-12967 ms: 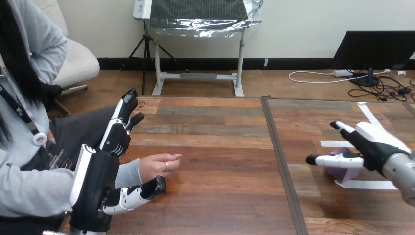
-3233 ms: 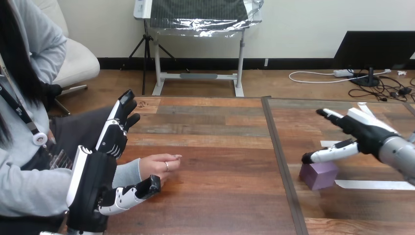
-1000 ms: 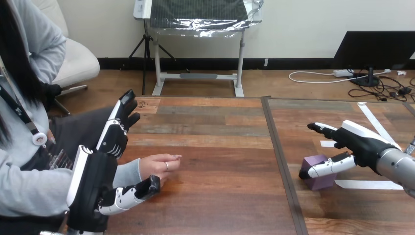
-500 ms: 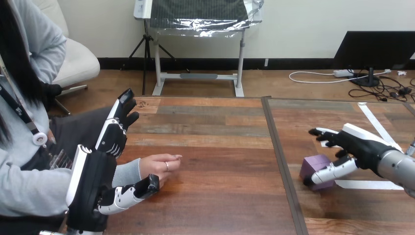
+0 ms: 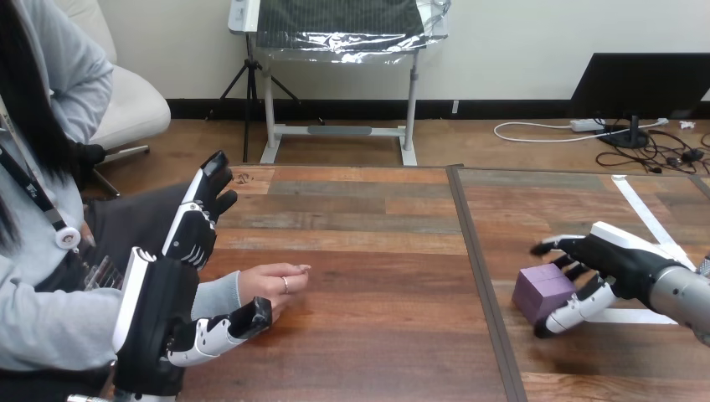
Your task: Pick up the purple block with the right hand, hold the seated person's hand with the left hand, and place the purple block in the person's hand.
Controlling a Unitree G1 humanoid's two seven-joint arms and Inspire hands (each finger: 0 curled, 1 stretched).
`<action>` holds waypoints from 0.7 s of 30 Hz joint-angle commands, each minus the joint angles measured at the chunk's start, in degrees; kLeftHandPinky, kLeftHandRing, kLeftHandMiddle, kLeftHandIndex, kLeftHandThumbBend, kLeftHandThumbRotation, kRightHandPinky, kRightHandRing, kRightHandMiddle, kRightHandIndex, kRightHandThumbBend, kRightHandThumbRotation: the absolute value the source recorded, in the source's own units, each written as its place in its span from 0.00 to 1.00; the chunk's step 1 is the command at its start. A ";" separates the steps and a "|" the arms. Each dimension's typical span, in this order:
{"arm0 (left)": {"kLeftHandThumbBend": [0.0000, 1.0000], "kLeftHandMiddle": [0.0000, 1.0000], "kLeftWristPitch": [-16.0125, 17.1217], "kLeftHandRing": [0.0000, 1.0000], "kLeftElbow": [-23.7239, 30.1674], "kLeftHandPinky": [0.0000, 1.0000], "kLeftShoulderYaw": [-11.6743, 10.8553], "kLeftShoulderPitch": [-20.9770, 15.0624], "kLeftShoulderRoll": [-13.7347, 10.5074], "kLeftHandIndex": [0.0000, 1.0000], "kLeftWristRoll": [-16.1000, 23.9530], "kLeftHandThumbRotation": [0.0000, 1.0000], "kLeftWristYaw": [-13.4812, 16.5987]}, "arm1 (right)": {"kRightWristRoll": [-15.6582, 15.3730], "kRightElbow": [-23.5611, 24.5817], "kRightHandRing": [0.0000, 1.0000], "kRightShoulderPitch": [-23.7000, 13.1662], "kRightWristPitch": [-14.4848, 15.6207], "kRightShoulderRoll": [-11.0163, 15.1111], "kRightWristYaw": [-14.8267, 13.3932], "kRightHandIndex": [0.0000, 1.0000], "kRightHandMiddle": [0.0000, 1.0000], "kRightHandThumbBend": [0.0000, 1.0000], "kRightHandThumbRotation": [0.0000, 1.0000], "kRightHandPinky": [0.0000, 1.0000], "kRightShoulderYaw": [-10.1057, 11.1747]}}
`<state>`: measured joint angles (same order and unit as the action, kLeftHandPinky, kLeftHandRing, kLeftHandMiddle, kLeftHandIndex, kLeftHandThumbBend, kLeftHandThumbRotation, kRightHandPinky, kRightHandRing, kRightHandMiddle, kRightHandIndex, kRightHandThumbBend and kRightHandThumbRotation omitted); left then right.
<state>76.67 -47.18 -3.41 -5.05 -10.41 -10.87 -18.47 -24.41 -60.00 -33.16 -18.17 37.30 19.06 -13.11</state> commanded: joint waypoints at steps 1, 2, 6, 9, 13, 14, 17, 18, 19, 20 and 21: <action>1.00 0.97 -0.01 0.96 3.08 0.92 -0.69 -2.03 0.07 0.95 0.60 0.68 0.82 | 0.04 0.81 0.64 -2.17 -0.10 0.07 -2.32 0.70 0.68 0.97 0.03 0.60 0.27; 1.00 0.97 -0.04 0.96 3.25 0.92 -0.83 -1.90 0.06 0.95 0.95 0.68 1.05 | -0.22 0.73 0.64 -2.17 -0.17 0.07 -2.60 0.70 0.68 0.97 0.03 0.60 0.13; 1.00 0.97 0.12 0.96 3.43 0.91 -0.91 -1.73 -0.10 0.95 1.32 0.69 1.44 | -1.29 0.27 0.46 -2.20 -0.41 0.01 -4.00 0.54 0.51 0.96 0.01 0.40 -0.44; 1.00 0.97 -0.34 0.96 4.21 0.91 -1.23 -1.18 -0.16 0.95 2.21 0.69 2.14 | -1.74 -0.24 0.36 -2.21 -0.59 -0.22 -5.20 0.45 0.42 0.94 0.00 0.30 -0.64; 1.00 0.97 -0.11 0.95 4.49 0.90 -1.52 -0.94 -0.11 0.94 2.78 0.69 2.92 | -2.25 -0.93 0.26 -2.37 -0.65 -0.43 -5.90 0.33 0.32 0.90 0.00 0.21 -1.07; 1.00 0.97 -0.09 0.95 4.57 0.90 -1.55 -0.88 -0.13 0.94 2.91 0.69 3.05 | -2.37 -1.06 0.25 -2.40 -0.57 -0.48 -6.05 0.32 0.30 0.88 0.00 0.19 -1.16; 1.00 0.97 -0.07 0.95 4.75 0.90 -1.53 -0.72 -0.21 0.94 3.13 0.69 3.38 | -2.76 -1.58 0.21 -2.45 -0.68 -0.82 -7.17 0.27 0.26 0.85 0.00 0.15 -1.27; 1.00 0.97 -0.07 0.95 4.81 0.90 -1.52 -0.67 -0.23 0.94 3.18 0.69 3.46 | -2.86 -1.70 0.19 -2.45 -0.75 -0.90 -7.46 0.25 0.24 0.83 0.00 0.13 -1.26; 1.00 0.97 -0.04 0.95 4.83 0.90 -1.54 -0.65 -0.22 0.94 3.22 0.69 3.55 | -2.73 -1.93 0.18 -2.33 -0.96 -1.15 -8.30 0.24 0.23 0.81 0.00 0.12 -1.03; 1.00 0.97 -0.02 0.95 4.88 0.90 -1.55 -0.63 -0.22 0.94 3.28 0.69 3.63 | -2.60 -2.07 0.17 -2.24 -1.12 -1.30 -8.85 0.23 0.23 0.80 0.00 0.12 -0.87; 1.00 0.97 -0.01 0.95 4.93 0.90 -1.56 -0.60 -0.21 0.94 3.33 0.68 3.71 | -2.48 -2.19 0.17 -2.19 -1.25 -1.39 -9.24 0.22 0.22 0.79 0.00 0.11 -0.79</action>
<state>76.49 -45.10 -4.07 -4.45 -10.40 -8.10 -15.62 -27.02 -61.74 -33.10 -18.27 37.17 12.98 -14.07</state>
